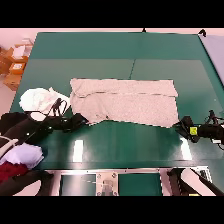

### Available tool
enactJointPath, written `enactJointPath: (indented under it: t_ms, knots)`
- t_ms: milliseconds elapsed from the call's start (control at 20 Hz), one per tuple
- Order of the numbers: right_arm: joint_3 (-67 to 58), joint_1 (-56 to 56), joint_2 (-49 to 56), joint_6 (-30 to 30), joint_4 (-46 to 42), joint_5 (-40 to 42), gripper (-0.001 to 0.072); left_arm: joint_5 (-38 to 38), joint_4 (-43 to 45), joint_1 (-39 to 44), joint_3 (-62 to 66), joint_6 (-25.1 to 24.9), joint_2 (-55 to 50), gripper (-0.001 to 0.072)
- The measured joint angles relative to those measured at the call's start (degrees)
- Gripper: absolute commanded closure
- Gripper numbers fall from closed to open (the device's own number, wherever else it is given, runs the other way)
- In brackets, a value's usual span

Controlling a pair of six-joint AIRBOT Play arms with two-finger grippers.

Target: Fold the shirts.

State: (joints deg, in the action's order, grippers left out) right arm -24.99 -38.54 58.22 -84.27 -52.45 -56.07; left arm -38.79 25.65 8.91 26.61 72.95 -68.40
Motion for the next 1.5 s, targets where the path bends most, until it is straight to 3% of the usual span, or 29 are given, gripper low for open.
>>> enactJointPath:
  t_ms: [150, 200, 350, 400, 450, 500, 550, 700, 1050, 1500]
  knots:
    - [0.6, 2.2, 0.2, 0.5, 2.4, 3.0, 0.0339, 5.9, -6.2, 0.6, -0.4, -4.1, -1.8, 0.0599]
    - [0.7, 3.1, 0.5, 0.7, 3.3, 3.9, 0.0339, 7.8, -7.4, 0.8, -0.2, -5.3, -2.1, 0.0686]
    - [0.8, 6.1, 2.4, 0.8, 6.6, 6.3, 0.0346, 7.3, -11.1, 1.0, 0.9, -7.6, -2.4, 0.0687]
    - [0.9, 6.7, 3.0, 0.9, 7.4, 6.6, 0.0398, 6.3, -11.8, 1.1, 1.4, -8.3, -2.4, 0.0687]
    - [0.9, 7.1, 3.5, 0.9, 7.6, 7.0, 0.0496, 5.2, -12.3, 0.9, 2.0, -8.9, -2.4, 0.0687]
    - [0.9, 7.4, 3.9, 0.9, 7.7, 7.3, 0.0682, 3.7, -12.1, 0.6, 2.6, -9.2, -2.5, 0.0687]
    - [1.0, 7.6, 4.2, 0.9, 7.5, 7.4, 0.0697, 2.0, -11.6, 0.0, 3.3, -9.4, -2.4, 0.0687]
    - [-0.5, 6.3, 4.6, 2.2, 6.4, 5.4, 0.0698, -5.6, -7.4, -3.7, 5.7, -8.3, -1.4, 0.0688]
    - [-7.7, -1.9, 4.7, 3.0, 2.3, -6.0, 0.0698, -23.7, 9.3, -12.9, 8.8, 1.0, 6.0, 0.0688]
    - [-13.4, -3.3, 4.5, 2.1, 3.1, -13.5, 0.0698, -35.0, 14.2, -14.2, 16.2, 5.6, 7.9, 0.0688]
